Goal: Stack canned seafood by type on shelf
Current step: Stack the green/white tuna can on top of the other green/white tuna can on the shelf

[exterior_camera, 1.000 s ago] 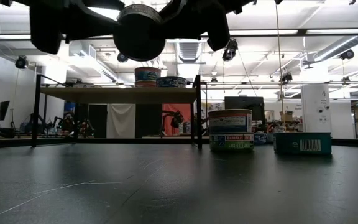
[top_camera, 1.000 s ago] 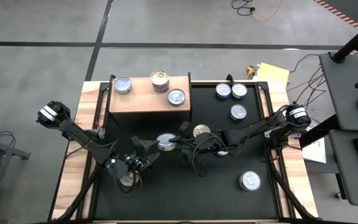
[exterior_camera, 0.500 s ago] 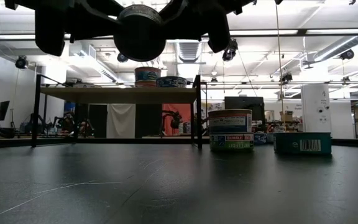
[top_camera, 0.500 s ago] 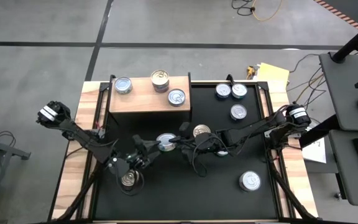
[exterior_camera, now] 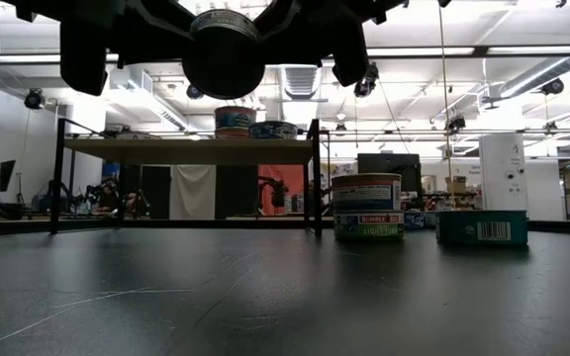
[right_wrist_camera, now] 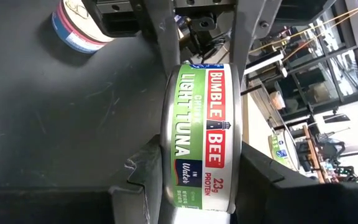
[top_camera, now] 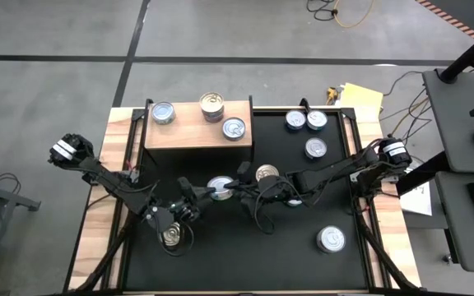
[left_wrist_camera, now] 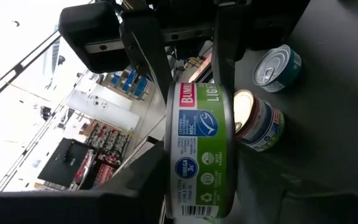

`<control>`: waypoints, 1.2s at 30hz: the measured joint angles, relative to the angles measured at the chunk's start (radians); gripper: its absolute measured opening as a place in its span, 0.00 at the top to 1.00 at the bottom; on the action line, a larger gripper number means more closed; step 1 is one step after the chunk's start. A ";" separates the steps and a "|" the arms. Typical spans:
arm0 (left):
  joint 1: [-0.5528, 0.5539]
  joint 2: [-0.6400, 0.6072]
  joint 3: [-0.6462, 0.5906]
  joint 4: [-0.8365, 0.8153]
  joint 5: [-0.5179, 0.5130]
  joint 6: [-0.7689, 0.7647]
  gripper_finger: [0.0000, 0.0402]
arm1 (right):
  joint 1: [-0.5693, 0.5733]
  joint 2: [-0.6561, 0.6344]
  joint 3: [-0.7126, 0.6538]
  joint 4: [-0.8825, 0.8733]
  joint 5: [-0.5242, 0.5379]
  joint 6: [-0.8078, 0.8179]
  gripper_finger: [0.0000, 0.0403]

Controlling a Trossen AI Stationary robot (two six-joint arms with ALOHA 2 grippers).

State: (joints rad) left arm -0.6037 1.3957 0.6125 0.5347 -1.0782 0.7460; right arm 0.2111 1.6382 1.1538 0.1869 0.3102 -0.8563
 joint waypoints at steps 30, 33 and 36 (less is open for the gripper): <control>-0.005 -0.344 -0.001 -0.636 -0.153 -0.284 0.69 | -0.017 -0.052 0.000 -0.097 0.145 0.271 0.29; -0.005 -0.437 -0.001 -0.772 -0.126 -0.353 0.69 | -0.028 -0.052 0.000 -0.105 0.143 0.285 0.31; -0.004 -0.509 0.004 -0.885 -0.130 -0.406 0.69 | -0.038 -0.052 0.000 -0.106 0.131 0.289 0.33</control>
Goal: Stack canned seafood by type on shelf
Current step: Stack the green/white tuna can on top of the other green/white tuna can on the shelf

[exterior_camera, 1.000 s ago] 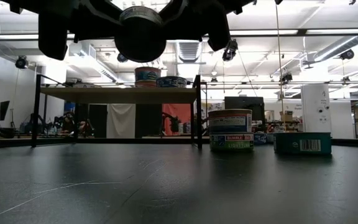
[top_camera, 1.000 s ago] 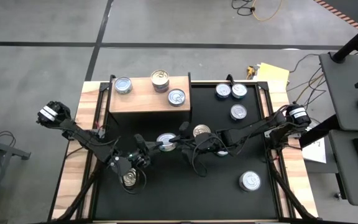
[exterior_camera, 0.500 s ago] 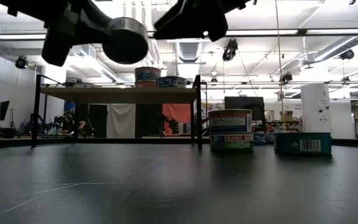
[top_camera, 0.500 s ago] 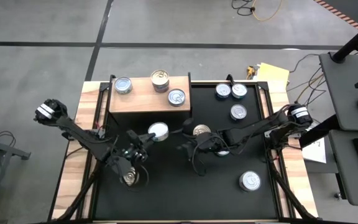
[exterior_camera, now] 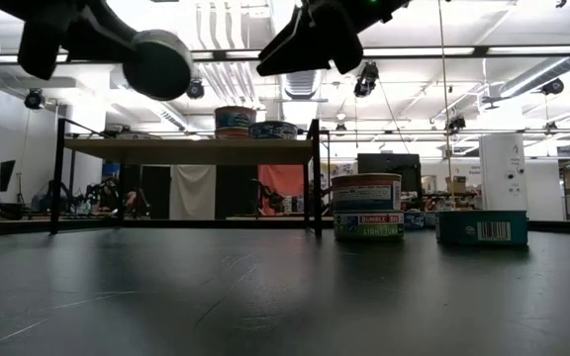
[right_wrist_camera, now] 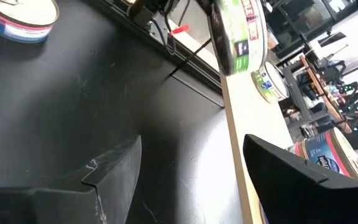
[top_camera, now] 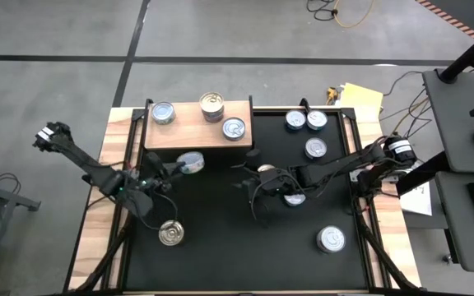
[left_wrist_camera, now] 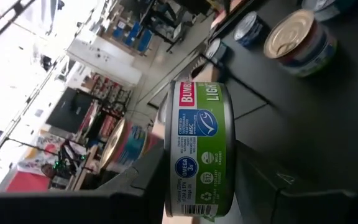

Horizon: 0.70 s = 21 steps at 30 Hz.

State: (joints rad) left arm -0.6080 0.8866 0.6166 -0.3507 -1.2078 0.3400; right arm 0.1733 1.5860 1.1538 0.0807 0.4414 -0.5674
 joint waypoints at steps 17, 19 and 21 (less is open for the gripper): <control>0.032 -0.042 0.059 -0.505 0.042 -0.270 0.69 | -0.033 0.000 0.000 0.006 -0.007 -0.002 0.38; 0.035 -0.043 0.058 -0.508 0.018 -0.241 0.69 | -0.047 0.000 0.000 0.024 -0.008 -0.027 0.37; 0.041 -0.049 0.062 -0.528 -0.024 -0.235 0.69 | -0.067 0.000 0.000 0.070 -0.019 -0.046 0.37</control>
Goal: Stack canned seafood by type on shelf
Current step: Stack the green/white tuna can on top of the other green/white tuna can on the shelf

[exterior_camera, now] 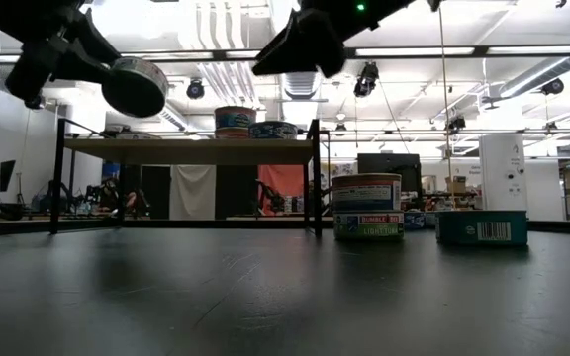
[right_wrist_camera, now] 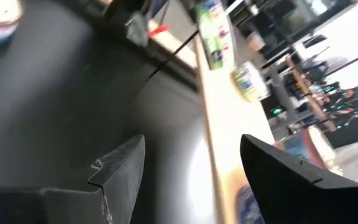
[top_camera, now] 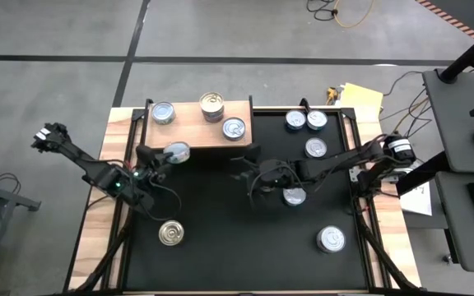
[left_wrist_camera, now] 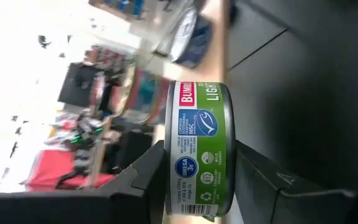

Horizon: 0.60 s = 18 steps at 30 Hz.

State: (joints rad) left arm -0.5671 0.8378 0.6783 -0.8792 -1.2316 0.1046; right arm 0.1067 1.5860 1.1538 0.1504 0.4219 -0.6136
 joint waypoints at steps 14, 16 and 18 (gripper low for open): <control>0.003 -0.011 0.020 -0.117 -0.015 -0.067 0.69 | -0.162 -0.179 0.000 -0.108 -0.302 0.219 0.48; 0.003 -0.011 0.020 -0.126 -0.017 -0.072 0.69 | -0.192 -0.189 0.000 -0.112 -0.462 0.272 0.49; 0.003 -0.011 0.020 -0.126 -0.026 -0.073 0.69 | -0.214 -0.191 -0.002 -0.123 -0.550 0.307 0.51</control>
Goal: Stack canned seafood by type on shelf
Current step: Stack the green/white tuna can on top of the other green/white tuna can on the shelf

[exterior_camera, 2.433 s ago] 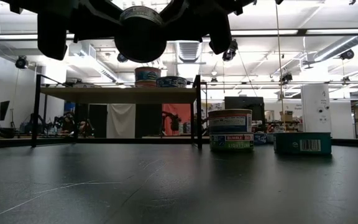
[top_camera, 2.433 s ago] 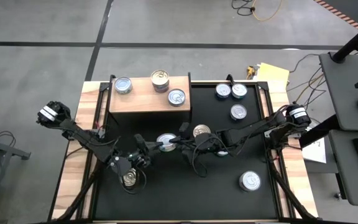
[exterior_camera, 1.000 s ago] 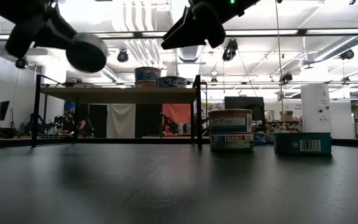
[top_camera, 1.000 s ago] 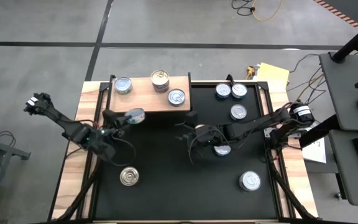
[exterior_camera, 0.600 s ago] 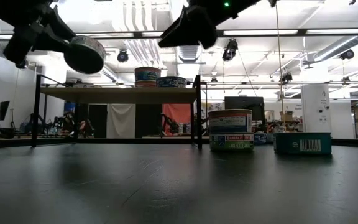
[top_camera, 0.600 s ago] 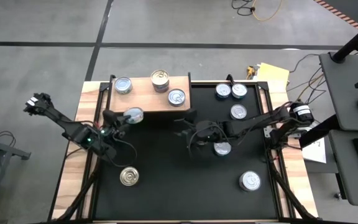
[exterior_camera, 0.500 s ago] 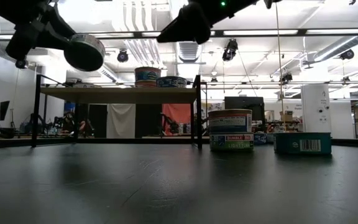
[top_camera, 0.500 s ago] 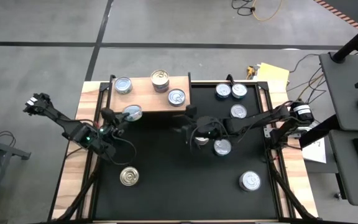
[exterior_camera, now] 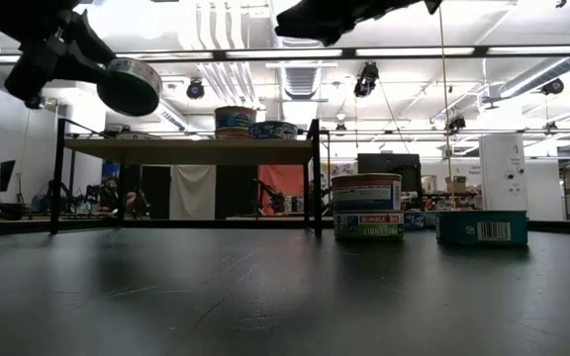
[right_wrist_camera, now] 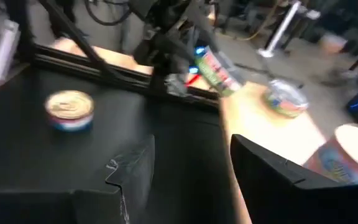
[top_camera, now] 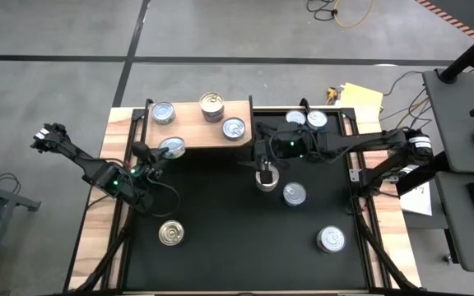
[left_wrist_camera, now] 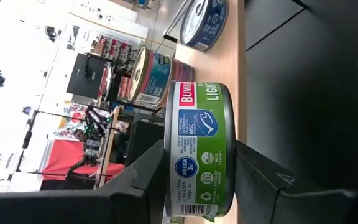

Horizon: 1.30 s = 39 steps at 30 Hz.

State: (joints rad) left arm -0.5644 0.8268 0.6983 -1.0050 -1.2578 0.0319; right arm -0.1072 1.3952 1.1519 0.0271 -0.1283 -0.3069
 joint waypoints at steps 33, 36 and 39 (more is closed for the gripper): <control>0.167 0.045 0.017 -0.053 -0.092 -0.066 0.69 | -0.009 0.021 -0.003 -0.127 -0.004 -0.021 0.62; 0.196 0.008 0.023 -0.051 -0.098 -0.011 0.69 | -0.009 0.021 -0.004 -0.127 -0.004 -0.033 0.62; 0.225 -0.021 0.017 -0.051 -0.094 0.030 0.69 | -0.009 0.021 -0.004 -0.120 -0.004 -0.037 0.61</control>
State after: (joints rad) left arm -0.3393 0.8055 0.7155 -1.0558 -1.3520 0.0620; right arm -0.1162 1.4163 1.1477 -0.0933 -0.1322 -0.3435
